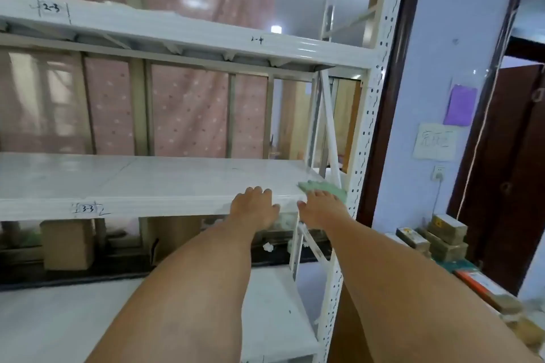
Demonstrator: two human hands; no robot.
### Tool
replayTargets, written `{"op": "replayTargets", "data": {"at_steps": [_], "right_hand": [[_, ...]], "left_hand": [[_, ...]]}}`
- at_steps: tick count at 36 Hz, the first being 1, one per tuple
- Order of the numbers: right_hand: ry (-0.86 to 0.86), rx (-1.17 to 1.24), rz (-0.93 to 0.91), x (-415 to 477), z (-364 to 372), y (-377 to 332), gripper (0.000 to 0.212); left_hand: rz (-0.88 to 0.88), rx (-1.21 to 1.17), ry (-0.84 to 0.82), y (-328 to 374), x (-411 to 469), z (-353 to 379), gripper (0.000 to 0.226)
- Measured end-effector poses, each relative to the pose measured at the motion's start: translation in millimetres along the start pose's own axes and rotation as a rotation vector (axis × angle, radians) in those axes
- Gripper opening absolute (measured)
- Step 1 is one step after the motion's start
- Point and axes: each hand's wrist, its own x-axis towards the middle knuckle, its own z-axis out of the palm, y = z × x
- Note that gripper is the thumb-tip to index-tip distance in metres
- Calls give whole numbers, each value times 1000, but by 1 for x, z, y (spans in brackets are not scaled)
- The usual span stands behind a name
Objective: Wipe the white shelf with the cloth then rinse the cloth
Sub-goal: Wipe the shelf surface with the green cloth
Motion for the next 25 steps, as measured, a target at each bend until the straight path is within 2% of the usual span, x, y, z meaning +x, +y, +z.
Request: {"op": "replayTargets", "data": {"at_steps": [7,16,18,22,25], "right_hand": [[12,89,-38,56,-1,36,54],[-32,-13,-73,114,18,68,35],[-67,-56,-64,126,30,73,35],[-17,17,1,136,36,74,35],[-69,-30,21,168,47,83,41]], "left_hand": [[-106,98,62,6,37,14,47],[-140,222,147,-41,46,30,35],[-140,225,158,-55,44,33,31],[-126,183,209,-75,41,38,27],[-123,122,223,-83,42,37,27]]}}
